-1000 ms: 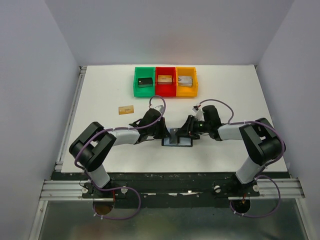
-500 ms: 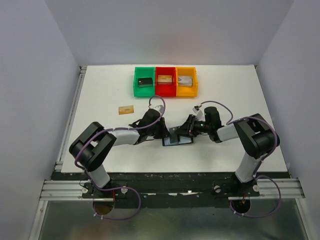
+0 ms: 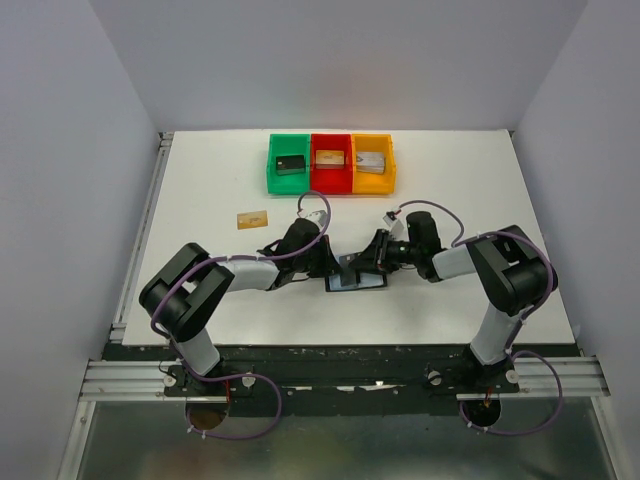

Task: Take the credit cards out of the card holder
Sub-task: Remove the credit card from the card holder.

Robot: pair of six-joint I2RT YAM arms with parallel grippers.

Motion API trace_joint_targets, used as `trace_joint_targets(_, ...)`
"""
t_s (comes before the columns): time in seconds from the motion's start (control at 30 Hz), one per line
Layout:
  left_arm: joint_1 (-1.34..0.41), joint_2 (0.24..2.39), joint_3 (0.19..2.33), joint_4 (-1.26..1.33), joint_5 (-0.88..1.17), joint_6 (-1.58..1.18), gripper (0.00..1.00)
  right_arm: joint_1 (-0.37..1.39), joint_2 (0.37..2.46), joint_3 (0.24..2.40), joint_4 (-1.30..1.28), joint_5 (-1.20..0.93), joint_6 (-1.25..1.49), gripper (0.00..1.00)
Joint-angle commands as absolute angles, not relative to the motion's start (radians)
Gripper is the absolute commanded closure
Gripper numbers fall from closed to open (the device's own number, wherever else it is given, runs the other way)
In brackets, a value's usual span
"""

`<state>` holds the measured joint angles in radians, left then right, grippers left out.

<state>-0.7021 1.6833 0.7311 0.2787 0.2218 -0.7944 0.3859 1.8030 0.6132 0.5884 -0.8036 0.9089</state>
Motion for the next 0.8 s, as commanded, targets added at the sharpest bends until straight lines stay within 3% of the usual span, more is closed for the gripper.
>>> trace_joint_targets(0.0,-0.712,1.718,0.703,0.268,0.259,-0.782,1.0,0.4,1.818,0.646,0.568,-0.864,0.884,0.68)
trace_joint_targets(0.37,-0.713,1.671,0.695,0.227,0.192,-0.778,0.99,0.402,1.792,0.661,0.476,-0.841,0.827,0.86)
trace_joint_targets(0.77,-0.713,1.644,0.683,0.206,0.161,-0.785,0.98,0.4,1.73,0.676,0.336,-0.804,0.747,0.87)
